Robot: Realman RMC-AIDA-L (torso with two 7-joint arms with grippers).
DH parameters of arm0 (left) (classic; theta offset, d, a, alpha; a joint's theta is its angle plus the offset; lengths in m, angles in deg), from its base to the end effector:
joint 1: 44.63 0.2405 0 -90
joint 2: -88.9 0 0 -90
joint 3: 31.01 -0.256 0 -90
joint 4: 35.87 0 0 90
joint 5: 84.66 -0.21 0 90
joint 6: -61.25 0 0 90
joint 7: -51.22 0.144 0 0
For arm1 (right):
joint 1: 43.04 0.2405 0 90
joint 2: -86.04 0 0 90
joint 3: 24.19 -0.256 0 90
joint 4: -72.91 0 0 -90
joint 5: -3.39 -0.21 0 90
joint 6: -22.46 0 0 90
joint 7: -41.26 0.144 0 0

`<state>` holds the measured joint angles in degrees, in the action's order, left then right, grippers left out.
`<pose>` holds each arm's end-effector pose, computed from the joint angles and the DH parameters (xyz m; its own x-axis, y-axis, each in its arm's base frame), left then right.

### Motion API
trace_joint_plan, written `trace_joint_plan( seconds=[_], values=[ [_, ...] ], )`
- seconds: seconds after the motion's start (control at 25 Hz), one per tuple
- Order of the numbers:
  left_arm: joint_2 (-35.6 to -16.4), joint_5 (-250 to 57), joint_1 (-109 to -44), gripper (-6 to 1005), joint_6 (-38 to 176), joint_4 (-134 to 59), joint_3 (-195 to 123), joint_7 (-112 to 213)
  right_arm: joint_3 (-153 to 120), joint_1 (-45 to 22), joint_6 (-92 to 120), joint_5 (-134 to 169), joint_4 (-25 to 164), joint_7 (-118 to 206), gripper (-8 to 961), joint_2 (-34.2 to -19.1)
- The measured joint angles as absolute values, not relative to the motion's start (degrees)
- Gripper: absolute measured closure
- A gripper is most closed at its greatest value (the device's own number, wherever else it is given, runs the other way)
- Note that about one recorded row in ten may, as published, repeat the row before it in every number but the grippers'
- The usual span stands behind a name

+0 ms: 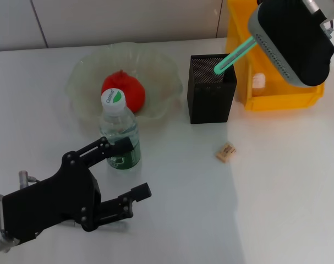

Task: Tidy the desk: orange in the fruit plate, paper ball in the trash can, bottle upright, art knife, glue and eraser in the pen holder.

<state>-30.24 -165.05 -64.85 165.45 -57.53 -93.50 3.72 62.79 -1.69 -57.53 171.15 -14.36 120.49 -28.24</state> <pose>-0.2498 0.2412 -0.0309 0.5876 0.0283 0.8087 0.2098 -0.9705 -0.1184 0.1204 0.4116 0.0573 0.3455 0.4695 0.8125 0.7880 -0.6154 0.0205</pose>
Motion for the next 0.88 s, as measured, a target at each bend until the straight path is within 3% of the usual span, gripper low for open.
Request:
trace_joint_plan(
  seconds=[0.88],
  values=[
    [-30.29,-165.1,-64.9,247,165.3,-57.2,-93.5,3.9,65.3,2.7,-56.6,171.2,-8.8,120.1,780,-28.67]
  ],
)
